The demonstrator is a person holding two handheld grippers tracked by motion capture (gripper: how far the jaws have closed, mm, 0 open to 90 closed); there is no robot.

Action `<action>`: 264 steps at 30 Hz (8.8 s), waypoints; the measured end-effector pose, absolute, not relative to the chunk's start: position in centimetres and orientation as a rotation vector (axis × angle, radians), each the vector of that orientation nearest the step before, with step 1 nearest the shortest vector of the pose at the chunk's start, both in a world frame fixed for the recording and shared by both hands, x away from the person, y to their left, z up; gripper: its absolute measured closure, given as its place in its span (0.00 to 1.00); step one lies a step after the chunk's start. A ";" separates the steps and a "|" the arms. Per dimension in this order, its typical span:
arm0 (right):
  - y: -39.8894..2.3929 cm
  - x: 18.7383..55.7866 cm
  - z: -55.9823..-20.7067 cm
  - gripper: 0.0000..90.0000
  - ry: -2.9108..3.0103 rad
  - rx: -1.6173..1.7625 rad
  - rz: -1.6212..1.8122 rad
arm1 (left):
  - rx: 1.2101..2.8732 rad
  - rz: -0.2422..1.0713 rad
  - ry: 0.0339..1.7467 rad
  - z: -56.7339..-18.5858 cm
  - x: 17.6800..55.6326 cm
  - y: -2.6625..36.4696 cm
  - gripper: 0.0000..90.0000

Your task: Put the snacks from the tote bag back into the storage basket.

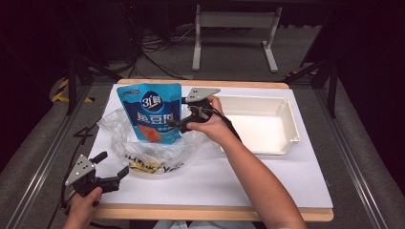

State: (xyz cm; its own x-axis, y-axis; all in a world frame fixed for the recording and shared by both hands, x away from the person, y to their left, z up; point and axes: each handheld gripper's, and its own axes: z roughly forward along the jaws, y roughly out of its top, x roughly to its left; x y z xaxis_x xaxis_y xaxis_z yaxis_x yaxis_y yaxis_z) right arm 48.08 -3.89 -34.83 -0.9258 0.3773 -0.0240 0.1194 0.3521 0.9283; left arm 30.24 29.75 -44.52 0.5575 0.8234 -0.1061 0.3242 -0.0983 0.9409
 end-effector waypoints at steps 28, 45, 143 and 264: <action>0.2 48.6 -38.8 0.08 2.435 0.420 1.562 | 1.658 0.555 0.977 -44.5 30.2 29.9 0.03; 0.4 49.2 -40.0 0.51 2.552 0.286 1.395 | 1.662 0.553 0.979 -44.6 30.3 29.8 0.03; -13.3 41.8 -24.8 0.66 2.341 0.307 1.532 | 1.673 0.551 1.009 -44.9 30.8 29.7 0.03; -31.8 45.4 -37.5 0.56 2.350 0.685 1.182 | 1.694 0.556 1.029 -45.2 31.0 29.3 0.03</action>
State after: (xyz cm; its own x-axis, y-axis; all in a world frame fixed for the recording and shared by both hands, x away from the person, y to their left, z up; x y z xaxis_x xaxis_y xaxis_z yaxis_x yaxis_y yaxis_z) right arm 45.39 -31.82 -37.54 -0.7905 0.5950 -0.1455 0.2380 0.5172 0.8221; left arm 31.02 29.29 -45.22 0.5258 0.8427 -0.1156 0.3658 -0.1014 0.9251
